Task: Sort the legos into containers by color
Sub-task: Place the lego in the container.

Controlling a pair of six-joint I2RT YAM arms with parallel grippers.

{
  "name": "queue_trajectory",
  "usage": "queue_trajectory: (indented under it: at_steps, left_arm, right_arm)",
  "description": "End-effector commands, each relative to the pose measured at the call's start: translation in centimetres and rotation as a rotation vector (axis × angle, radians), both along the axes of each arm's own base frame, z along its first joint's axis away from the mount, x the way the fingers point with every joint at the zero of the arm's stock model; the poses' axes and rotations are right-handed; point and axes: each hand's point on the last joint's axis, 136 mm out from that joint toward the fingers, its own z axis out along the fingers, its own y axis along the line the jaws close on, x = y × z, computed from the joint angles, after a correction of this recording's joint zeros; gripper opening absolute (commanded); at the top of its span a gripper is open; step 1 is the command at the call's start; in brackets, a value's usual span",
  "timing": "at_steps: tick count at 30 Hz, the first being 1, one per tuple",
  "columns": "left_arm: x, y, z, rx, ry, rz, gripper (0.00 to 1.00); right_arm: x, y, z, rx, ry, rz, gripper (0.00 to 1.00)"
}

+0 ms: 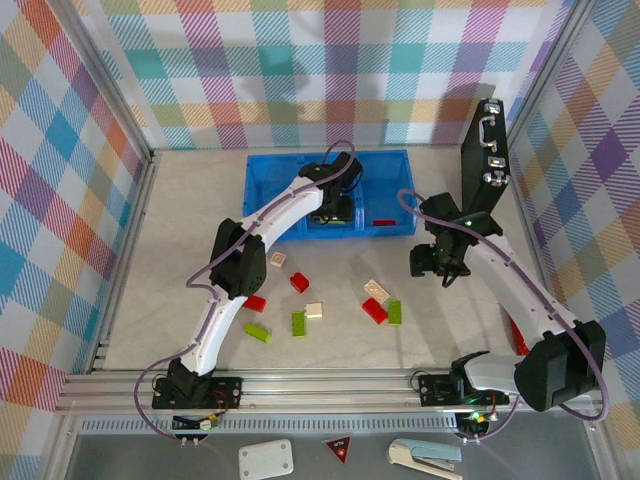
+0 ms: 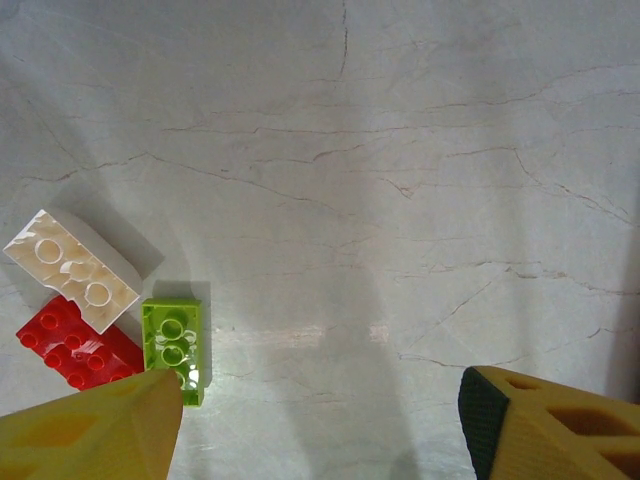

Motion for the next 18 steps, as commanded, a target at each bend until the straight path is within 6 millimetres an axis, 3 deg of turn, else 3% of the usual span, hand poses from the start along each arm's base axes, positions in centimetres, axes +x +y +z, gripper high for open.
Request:
queue_trajectory:
  at_steps: [1, 10, 18]
  left_arm:
    - [-0.2, 0.8, -1.2, 0.04, 0.038, -0.003, 0.61]
    - [0.3, 1.1, -3.4, 0.036, 0.07, 0.004, 0.64]
    - [0.2, 1.2, -3.6, 0.027, 0.079, 0.003, 0.68]
  right_arm:
    - [-0.6, -0.3, 0.7, -0.008, -0.005, -0.007, 0.75]
    - [-0.6, -0.3, 0.7, -0.001, -0.005, -0.014, 0.75]
    - [-0.8, -0.3, 1.1, 0.001, -0.008, -0.016, 0.75]
